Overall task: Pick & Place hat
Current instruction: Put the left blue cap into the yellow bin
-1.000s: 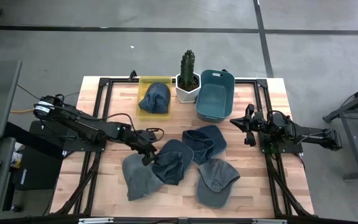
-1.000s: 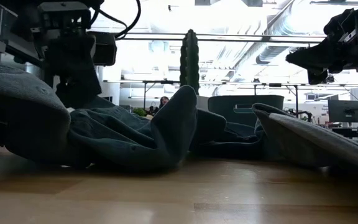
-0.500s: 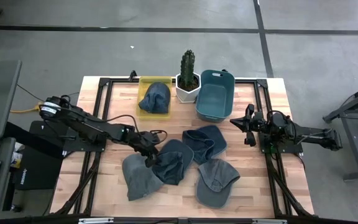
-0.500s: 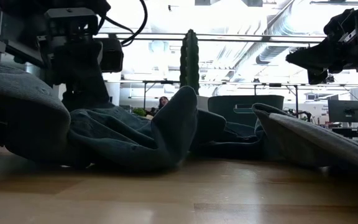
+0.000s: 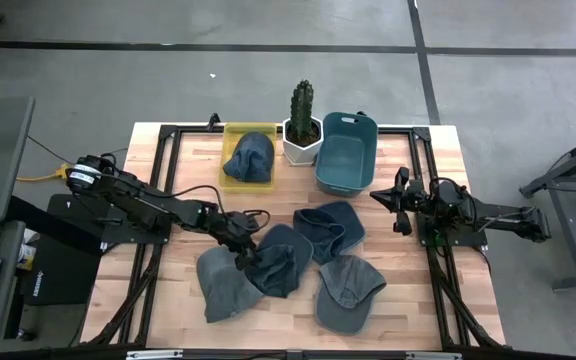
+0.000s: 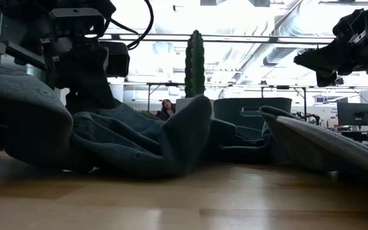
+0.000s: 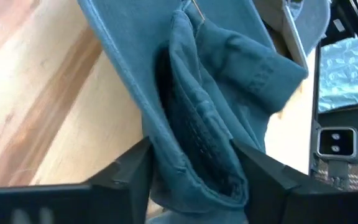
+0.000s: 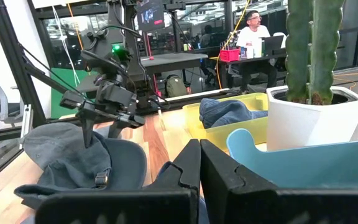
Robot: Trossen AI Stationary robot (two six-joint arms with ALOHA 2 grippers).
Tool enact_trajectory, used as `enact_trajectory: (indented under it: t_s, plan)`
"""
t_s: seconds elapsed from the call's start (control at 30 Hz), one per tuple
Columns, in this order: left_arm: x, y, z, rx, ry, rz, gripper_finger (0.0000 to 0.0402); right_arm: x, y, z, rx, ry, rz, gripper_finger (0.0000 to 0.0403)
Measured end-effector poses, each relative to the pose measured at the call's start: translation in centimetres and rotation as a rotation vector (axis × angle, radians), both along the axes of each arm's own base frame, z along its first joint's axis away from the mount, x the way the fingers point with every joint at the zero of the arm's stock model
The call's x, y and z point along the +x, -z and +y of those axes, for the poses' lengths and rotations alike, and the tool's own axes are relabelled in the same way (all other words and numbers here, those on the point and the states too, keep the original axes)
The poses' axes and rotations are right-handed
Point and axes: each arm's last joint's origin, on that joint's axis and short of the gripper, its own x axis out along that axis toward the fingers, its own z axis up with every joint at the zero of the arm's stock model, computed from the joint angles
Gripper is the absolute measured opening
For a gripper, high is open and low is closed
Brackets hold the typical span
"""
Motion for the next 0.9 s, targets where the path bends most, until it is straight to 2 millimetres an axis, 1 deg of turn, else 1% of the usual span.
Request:
enact_trajectory:
  t_s: [0.17, 0.27, 0.33, 0.43, 0.6, 0.77, 0.9]
  plan:
    - [0.0, 0.0, 0.0, -0.001, 0.000, 0.001, 0.0089, 0.0, 0.0, 0.0, 0.000, 0.000, 0.000, 0.0001]
    - [0.0, 0.0, 0.0, 0.004, -0.005, 0.000, 0.0033, 0.0, 0.0, 0.0, 0.000, 0.000, 0.000, 0.0001]
    - [0.0, 0.0, 0.0, 0.005, -0.006, -0.001, 0.0011, 0.0, 0.0, 0.0, 0.000, 0.000, 0.000, 0.0001]
    - [0.0, 0.0, 0.0, -0.005, -0.015, 0.004, 0.0012, 0.0, 0.0, 0.0, 0.000, 0.000, 0.000, 0.0001]
    - [0.2, -0.4, 0.3, -0.032, -0.090, 0.015, 0.0005, 0.0, 0.0, 0.0, 0.000, 0.000, 0.000, 0.0001]
    - [1.2, -2.5, 0.4, 0.004, -0.179, 0.019, 0.0002, 0.0, 0.0, 0.0, 0.000, 0.000, 0.000, 0.0001]
    - [2.1, -4.9, 0.4, 0.068, -0.248, 0.074, 0.0001, 0.0, 0.0, -0.1, 0.001, 0.023, -0.002, 0.0001]
